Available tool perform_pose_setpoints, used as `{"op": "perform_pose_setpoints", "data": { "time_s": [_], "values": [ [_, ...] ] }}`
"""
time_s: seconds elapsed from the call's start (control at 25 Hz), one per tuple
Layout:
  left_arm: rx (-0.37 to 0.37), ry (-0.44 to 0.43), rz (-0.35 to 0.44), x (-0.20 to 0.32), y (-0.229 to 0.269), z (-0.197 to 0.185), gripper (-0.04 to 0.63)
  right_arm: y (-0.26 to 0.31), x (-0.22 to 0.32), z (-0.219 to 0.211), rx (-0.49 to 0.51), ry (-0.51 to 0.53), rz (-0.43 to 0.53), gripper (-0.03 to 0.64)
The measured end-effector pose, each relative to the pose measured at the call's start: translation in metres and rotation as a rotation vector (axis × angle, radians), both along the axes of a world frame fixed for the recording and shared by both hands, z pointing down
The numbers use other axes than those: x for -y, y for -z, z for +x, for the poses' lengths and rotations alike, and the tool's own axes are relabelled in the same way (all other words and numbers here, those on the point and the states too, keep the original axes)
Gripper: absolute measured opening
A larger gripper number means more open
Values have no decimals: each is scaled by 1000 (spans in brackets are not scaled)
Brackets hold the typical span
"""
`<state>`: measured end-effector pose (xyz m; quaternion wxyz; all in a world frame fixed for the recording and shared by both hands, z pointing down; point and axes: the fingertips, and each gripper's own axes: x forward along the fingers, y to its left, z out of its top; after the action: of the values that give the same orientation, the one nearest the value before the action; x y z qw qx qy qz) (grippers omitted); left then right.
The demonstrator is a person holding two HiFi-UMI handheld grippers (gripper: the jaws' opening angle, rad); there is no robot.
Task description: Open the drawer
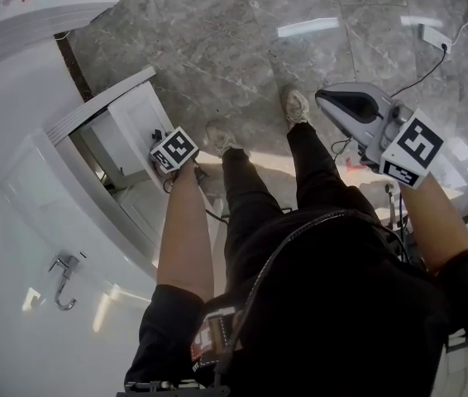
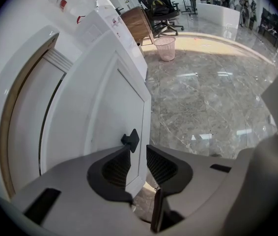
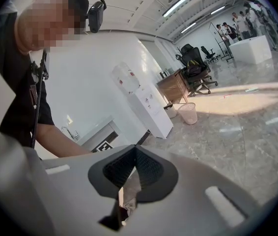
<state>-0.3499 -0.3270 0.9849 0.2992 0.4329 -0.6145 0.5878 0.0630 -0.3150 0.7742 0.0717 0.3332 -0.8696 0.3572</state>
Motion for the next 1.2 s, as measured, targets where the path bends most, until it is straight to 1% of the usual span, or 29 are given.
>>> {"op": "perform_pose_setpoints", "data": {
  "time_s": [0.08,0.12,0.16,0.24,0.28,0.32,0.44,0.52,0.6,0.68,0.76,0.84,0.96,1.08,1.2],
  "values": [
    [7,-6,-12,0,0,0,87,0,2,3,3,-2,-1,0],
    [0,-15,-19,0,0,2,87,0,3,3,4,-3,-1,0],
    [-25,-37,-28,-1,-1,8,87,-1,3,4,4,-3,-1,0],
    [-110,-132,-33,0,-6,40,-3,-2,4,4,-3,-3,-2,0],
    [-139,-184,-28,2,-7,60,-3,-2,4,3,-7,0,-3,0],
    [-156,-219,-19,4,-7,76,-2,-1,4,2,-10,3,-3,0],
    [-220,-257,13,11,3,111,-2,8,4,4,-20,1,3,0],
    [-264,-309,59,21,20,132,-2,17,6,11,-26,-17,13,0],
    [-317,-340,113,32,42,148,-2,29,10,17,-29,-33,25,0],
    [-385,-349,165,41,69,162,-2,43,13,19,-33,-34,42,0],
    [-449,-371,225,53,101,176,-3,62,18,21,-36,-33,62,0],
    [-498,-393,284,66,136,186,-2,82,24,24,-37,-38,83,0],
    [-556,-406,359,81,190,194,-3,114,31,30,-47,-43,117,0],
    [-636,-401,420,88,245,199,-3,144,40,37,-69,-42,145,0],
    [-698,-429,486,89,298,204,-3,171,48,43,-87,-39,169,0]
  ]
}}
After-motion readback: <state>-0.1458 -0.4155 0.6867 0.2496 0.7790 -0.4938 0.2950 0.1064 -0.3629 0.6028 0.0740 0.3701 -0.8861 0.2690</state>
